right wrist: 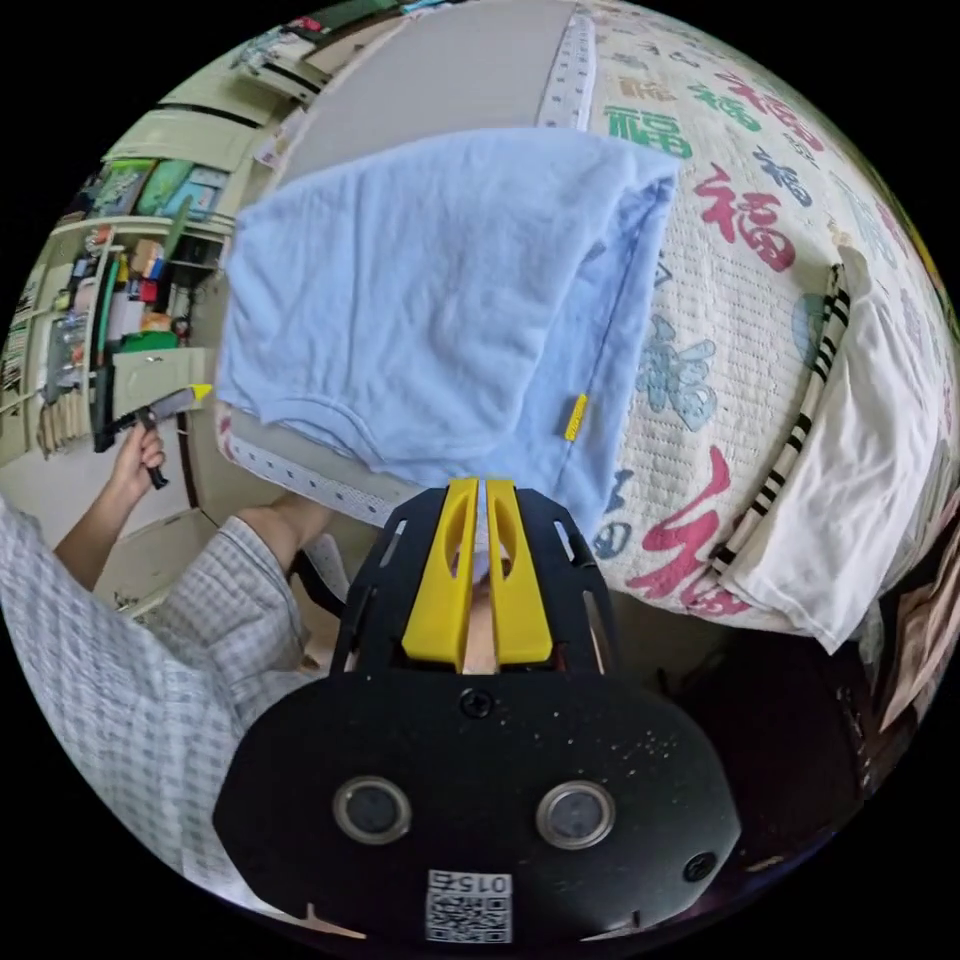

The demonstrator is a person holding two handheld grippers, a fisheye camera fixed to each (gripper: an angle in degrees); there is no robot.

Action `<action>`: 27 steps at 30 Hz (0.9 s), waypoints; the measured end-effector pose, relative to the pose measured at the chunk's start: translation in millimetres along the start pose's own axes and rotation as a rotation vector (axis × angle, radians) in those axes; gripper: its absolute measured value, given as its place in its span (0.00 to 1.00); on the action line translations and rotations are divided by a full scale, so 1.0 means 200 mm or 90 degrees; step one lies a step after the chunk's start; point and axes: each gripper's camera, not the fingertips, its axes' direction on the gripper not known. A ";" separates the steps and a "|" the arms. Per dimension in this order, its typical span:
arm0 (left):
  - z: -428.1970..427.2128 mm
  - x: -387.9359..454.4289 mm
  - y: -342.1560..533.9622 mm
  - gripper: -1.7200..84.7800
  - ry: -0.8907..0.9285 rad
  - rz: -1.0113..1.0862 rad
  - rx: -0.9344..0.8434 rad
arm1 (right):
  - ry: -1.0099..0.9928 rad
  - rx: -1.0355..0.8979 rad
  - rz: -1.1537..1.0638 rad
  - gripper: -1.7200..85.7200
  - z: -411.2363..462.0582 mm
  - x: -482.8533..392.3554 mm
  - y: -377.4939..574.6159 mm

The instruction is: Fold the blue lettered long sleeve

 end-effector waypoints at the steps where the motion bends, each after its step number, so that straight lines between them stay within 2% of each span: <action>1: 0.01 0.02 -0.02 0.02 0.011 0.007 0.001 | -0.026 0.024 -0.020 0.02 0.01 -0.05 -0.02; 4: 0.12 0.09 -0.10 0.02 0.033 0.044 -0.016 | -0.041 0.010 -0.060 0.02 0.17 -0.19 -0.12; 6: 0.24 0.10 -0.13 0.02 0.008 0.045 -0.049 | -0.033 -0.030 -0.068 0.02 0.34 -0.25 -0.16; 8: 0.33 0.06 -0.12 0.02 -0.039 0.022 -0.103 | 0.027 -0.111 -0.069 0.02 0.60 -0.27 -0.15; 10: 0.32 0.03 -0.11 0.02 -0.026 0.029 -0.098 | 0.007 -0.096 -0.109 0.02 0.63 -0.26 -0.10; 12: 0.27 -0.03 -0.12 0.02 -0.020 0.028 -0.140 | -0.013 -0.118 -0.087 0.02 0.62 -0.20 -0.08; 13: 0.23 -0.04 -0.13 0.02 -0.016 0.029 -0.135 | -0.034 -0.085 -0.072 0.02 0.55 -0.14 -0.06; 16: -0.02 -0.19 -0.23 0.04 0.045 -0.013 -0.011 | -0.118 0.053 0.038 0.05 0.31 0.15 -0.03; 18: -0.17 -0.35 -0.38 0.14 0.081 -0.087 0.087 | -0.125 0.133 0.111 0.08 0.21 0.32 -0.03; 21: -0.19 -0.54 -0.57 0.20 0.122 -0.164 0.149 | -0.133 0.185 0.187 0.16 0.19 0.49 -0.11; 23: -0.16 -0.61 -0.66 0.19 0.148 -0.198 0.171 | -0.243 0.222 0.220 0.19 0.25 0.57 -0.16; 25: -0.11 -0.64 -0.75 0.18 0.187 -0.205 0.170 | -0.277 0.214 0.236 0.19 0.32 0.58 -0.19; 27: -0.01 -0.65 -0.83 0.12 0.223 -0.215 0.112 | -0.267 0.179 0.250 0.16 0.40 0.56 -0.22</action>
